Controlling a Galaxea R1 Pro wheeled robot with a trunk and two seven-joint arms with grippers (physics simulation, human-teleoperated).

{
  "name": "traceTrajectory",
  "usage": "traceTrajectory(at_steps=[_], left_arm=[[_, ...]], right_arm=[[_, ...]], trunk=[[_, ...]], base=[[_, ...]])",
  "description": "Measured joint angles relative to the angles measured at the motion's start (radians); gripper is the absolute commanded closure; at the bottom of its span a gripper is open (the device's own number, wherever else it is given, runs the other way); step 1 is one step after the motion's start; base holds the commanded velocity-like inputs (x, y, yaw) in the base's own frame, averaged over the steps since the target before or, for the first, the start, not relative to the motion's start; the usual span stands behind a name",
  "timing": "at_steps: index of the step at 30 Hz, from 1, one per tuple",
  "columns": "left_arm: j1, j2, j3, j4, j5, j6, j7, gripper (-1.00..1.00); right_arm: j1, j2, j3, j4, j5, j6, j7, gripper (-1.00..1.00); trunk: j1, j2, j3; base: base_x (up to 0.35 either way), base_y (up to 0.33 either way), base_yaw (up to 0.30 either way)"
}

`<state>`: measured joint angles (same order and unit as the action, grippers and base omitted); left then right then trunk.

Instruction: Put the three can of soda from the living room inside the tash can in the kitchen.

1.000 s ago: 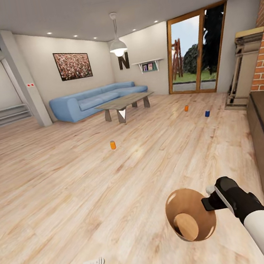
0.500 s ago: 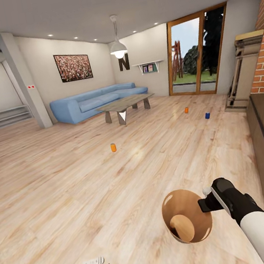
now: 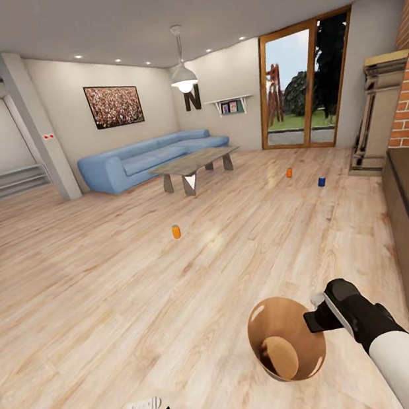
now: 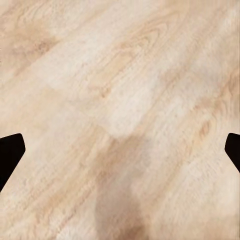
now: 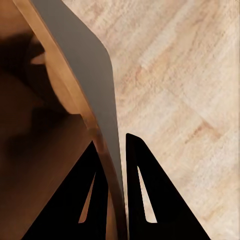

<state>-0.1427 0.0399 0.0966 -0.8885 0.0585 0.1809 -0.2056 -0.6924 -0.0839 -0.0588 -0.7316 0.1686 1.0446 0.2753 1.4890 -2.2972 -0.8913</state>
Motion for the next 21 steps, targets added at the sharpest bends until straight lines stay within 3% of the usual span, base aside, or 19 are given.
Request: traceTrajectory(at_steps=[7,8,11,13,16,21], left_arm=[[0.0,0.0,0.0,0.0,-0.004,-0.015,0.0,-1.0],[-0.009,0.0,0.0,0.0,-0.006,-0.019,-0.001,-1.0],[-0.048,0.008,0.0,0.0,-0.008,-0.011,-0.002,-1.0],[-0.077,0.015,0.0,0.001,-0.008,0.001,-0.002,-1.0],[-0.136,0.029,0.0,0.001,-0.008,0.064,-0.01,-1.0],[-0.245,0.039,-0.001,0.002,-0.011,0.163,-0.024,-1.0]], right_arm=[[0.001,0.016,0.002,-0.002,-0.002,0.0,-0.002,1.0],[0.001,0.03,0.003,-0.003,0.014,-0.001,-0.006,1.0],[0.001,0.038,0.004,-0.007,-0.017,0.002,-0.002,1.0],[0.001,0.039,0.004,-0.01,-0.011,0.001,-0.001,1.0],[0.001,0.038,0.004,-0.012,0.018,-0.001,0.002,1.0],[-0.001,0.032,0.015,-0.014,-0.002,0.001,0.009,1.0]], trunk=[[-0.027,0.049,0.022],[-0.031,0.056,0.025],[-0.042,0.077,0.035],[-0.05,0.091,0.041],[-0.061,0.112,0.05],[-0.081,0.147,0.066]], base=[[0.0,0.0,0.0],[0.0,0.0,0.0],[0.0,0.0,0.0],[0.0,0.0,0.0],[0.0,0.0,0.0],[0.0,0.0,0.0]])
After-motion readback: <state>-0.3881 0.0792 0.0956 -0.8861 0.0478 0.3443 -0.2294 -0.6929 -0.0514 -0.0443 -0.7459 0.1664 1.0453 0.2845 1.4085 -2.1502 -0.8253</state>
